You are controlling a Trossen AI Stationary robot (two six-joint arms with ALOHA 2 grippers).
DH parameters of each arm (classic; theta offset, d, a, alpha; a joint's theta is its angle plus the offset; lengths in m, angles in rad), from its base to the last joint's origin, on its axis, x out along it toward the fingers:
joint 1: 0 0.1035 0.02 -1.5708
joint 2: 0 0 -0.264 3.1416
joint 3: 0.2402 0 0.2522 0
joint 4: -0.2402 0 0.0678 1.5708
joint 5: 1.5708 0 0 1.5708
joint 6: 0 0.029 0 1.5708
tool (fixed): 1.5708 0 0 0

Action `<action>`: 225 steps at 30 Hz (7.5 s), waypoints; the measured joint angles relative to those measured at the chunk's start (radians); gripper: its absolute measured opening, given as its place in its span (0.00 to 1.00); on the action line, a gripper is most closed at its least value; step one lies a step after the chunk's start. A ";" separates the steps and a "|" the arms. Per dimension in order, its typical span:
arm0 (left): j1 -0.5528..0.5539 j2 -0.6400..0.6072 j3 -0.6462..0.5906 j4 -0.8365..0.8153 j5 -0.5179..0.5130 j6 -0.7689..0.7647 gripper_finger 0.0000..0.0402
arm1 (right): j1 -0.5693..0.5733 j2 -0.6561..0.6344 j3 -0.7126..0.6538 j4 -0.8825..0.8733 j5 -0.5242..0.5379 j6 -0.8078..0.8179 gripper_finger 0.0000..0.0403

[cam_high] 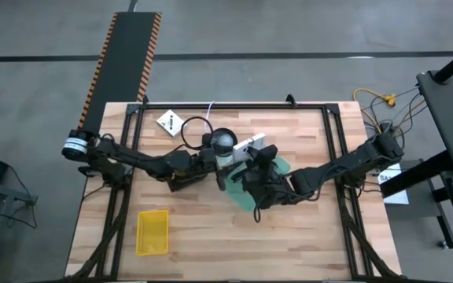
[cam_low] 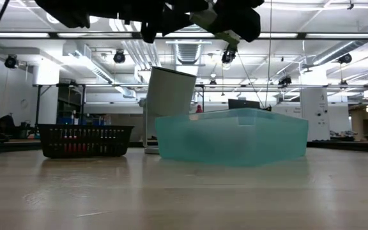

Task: Pick and place items into bin
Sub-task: Put the right white card reader box into the yellow bin, then put the white card reader box into the yellow bin

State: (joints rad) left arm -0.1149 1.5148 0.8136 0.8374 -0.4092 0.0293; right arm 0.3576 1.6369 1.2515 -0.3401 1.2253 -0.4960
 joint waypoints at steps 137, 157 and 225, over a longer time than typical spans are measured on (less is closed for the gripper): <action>-0.467 -0.554 -0.079 -1.625 0.859 -0.924 0.31 | 0.161 -0.189 0.048 -0.486 0.007 0.654 0.80; -0.440 -0.556 -0.083 -1.724 0.483 -0.808 0.31 | 0.161 -0.189 0.048 -0.486 0.007 0.655 0.81; 0.707 -0.036 0.311 -1.771 -0.016 0.662 0.31 | 0.161 -0.190 0.048 -0.501 -0.078 0.706 0.81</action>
State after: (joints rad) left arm 0.5919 1.4783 1.1251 -0.9338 -0.4254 0.6918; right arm 0.5190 1.4471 1.2995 -0.8411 1.1473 0.2104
